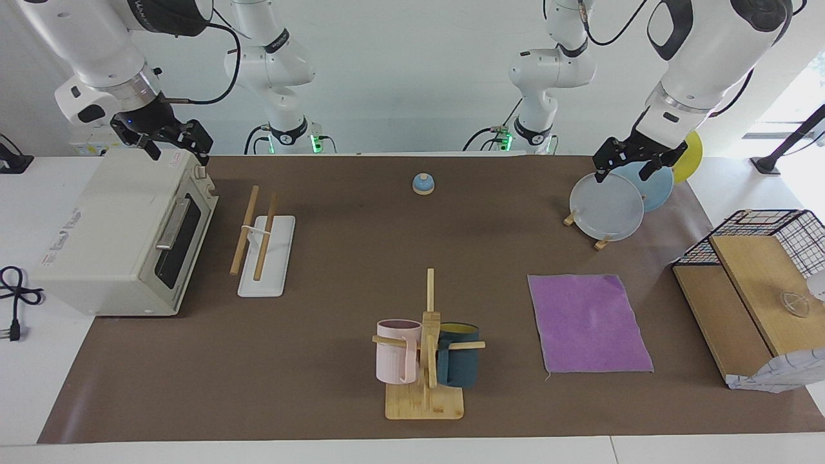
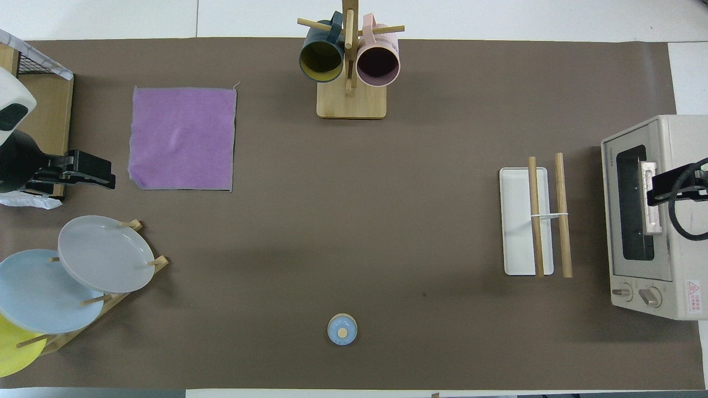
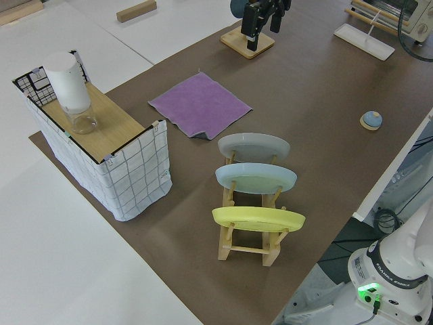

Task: Fold towel and hang on rack

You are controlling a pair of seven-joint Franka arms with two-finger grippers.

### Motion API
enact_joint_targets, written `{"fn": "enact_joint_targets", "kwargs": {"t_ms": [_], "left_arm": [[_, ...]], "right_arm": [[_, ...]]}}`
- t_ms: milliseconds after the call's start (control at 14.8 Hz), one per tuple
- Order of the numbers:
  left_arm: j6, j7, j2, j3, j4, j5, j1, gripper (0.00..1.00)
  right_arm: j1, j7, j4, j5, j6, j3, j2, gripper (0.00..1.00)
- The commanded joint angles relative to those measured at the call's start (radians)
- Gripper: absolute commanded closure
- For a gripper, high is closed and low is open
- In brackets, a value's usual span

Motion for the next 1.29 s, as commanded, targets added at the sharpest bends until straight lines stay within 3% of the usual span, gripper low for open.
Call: {"fn": "enact_joint_targets", "kwargs": {"t_ms": [0,542,813,1016,1219], "left_arm": [[-0.010,0.007,-0.018,0.001,-0.009,-0.011,0.007,0.00],[-0.024,0.002,-0.029,0.003,-0.022,-0.008,0.012,0.00],[-0.018,0.008,-0.032,0.001,-0.030,-0.008,0.065,0.00],[0.066,0.010,-0.043,0.001,-0.113,-0.010,0.120,0.00],[0.192,0.013,0.004,0.001,-0.167,-0.010,0.144,0.00]], "right_arm": [[-0.010,-0.021,-0.008,-0.001,-0.009,0.006,-0.010,0.00],[-0.010,-0.021,-0.008,-0.001,-0.009,0.006,-0.010,0.00],[-0.012,-0.022,-0.008,-0.001,-0.009,0.006,-0.010,0.00],[-0.010,-0.021,-0.008,-0.001,-0.009,0.006,-0.010,0.00],[-0.010,-0.021,-0.009,-0.001,-0.009,0.006,-0.010,0.00]]}}
